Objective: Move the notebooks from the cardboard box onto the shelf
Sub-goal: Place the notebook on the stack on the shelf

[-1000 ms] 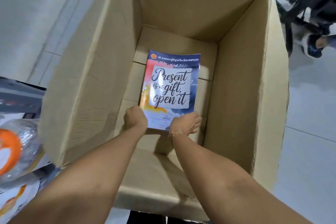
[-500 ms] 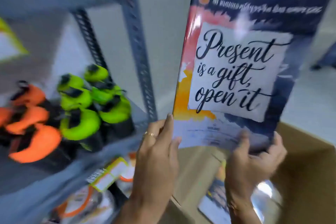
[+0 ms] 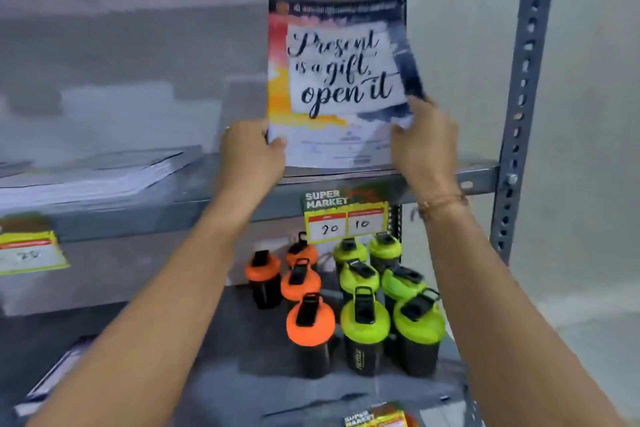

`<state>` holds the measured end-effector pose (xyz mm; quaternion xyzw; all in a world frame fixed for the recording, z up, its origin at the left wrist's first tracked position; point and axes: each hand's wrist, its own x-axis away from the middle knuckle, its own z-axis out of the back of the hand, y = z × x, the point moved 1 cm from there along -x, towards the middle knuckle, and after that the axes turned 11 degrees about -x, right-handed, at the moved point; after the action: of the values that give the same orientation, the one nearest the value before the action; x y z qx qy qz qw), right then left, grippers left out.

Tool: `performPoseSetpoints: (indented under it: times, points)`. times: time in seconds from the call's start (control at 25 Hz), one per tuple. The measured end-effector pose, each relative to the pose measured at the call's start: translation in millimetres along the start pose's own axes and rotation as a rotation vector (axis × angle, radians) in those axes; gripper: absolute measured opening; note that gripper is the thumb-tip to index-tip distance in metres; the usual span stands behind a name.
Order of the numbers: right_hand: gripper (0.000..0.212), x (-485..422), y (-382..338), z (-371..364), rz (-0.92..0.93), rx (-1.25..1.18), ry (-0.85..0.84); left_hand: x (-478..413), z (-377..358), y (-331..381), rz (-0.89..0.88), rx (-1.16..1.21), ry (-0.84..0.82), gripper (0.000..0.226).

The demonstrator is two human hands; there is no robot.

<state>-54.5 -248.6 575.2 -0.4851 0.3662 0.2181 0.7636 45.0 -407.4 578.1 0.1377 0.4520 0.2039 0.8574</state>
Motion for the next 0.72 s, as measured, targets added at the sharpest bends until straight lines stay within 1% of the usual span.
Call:
performPoseSetpoints:
  times: [0.08, 0.16, 0.2, 0.24, 0.28, 0.32, 0.36, 0.4, 0.44, 0.48, 0.52, 0.56, 0.6, 0.64, 0.68, 0.72]
  points:
    - [0.023, -7.1, 3.5, -19.3, -0.064, 0.155, -0.165, -21.3, -17.8, -14.7, 0.024, -0.228, -0.147, 0.023]
    - [0.028, -7.3, 9.6, -28.5, -0.162, 0.283, -0.293, -31.0, -27.1, -25.1, 0.06, -0.378, -0.31, 0.028]
    - [0.03, -7.7, 9.8, -30.2, -0.191, 0.303, -0.324, -33.7, -28.2, -28.1, 0.076, -0.426, -0.362, 0.03]
    - [0.03, -9.6, 10.0, -28.9, -0.204, 0.299, -0.336, -34.5, -27.8, -26.8, 0.082, -0.477, -0.381, 0.031]
    - [0.029, -9.6, 9.6, -25.8, -0.193, 0.28, -0.331, -34.0, -26.9, -22.5, 0.07, -0.536, -0.359, 0.031]
    - [0.027, -4.9, 10.8, -20.9, -0.131, 0.24, -0.278, -28.6, -24.8, -15.7, 0.034, -0.592, -0.29, 0.029]
    - [0.024, 5.8, 16.9, -12.7, -0.017, 0.175, -0.148, -18.4, -24.9, -4.5, -0.038, -0.622, -0.168, 0.027]
    - [0.022, 23.4, 30.9, 1.0, 0.111, 0.082, 0.065, -3.1, -31.7, 13.2, -0.158, -0.587, -0.005, 0.026]
    - [0.021, 46.9, 42.3, 17.7, 0.215, -0.042, 0.291, 18.8, -37.7, 31.5, -0.312, -0.492, 0.187, 0.025]
    - [0.02, 79.2, 64.4, 35.4, 0.289, -0.109, 0.488, 51.3, -52.5, 52.9, -0.485, -0.377, 0.308, 0.025]
    - [0.019, 111.4, 90.8, 48.1, 0.289, -0.107, 0.615, 87.2, -72.6, 72.2, -0.637, -0.249, 0.319, 0.024]
    - [0.02, 149.4, 132.1, 63.4, 0.195, -0.032, 0.677, 129.8, -104.4, 93.5, -0.778, -0.111, 0.197, 0.023]
    - [0.022, 186.4, 175.7, 74.1, 0.007, 0.027, 0.698, 172.0, -135.0, 111.9, -0.861, 0.008, -0.04, 0.024]
    - [0.028, 228.2, 223.7, 87.2, -0.253, 0.078, 0.703, 219.9, -167.2, 128.7, -0.896, 0.087, -0.376, 0.026]
    - [0.036, 272.3, 267.0, 98.5, -0.525, 0.14, 0.7, 268.6, -197.7, 140.9, -0.88, 0.117, -0.74, 0.028]
    - [0.042, 320.1, 308.6, 113.5, -0.771, 0.229, 0.686, 320.4, -227.7, 151.8, -0.856, 0.086, -1.073, 0.03]
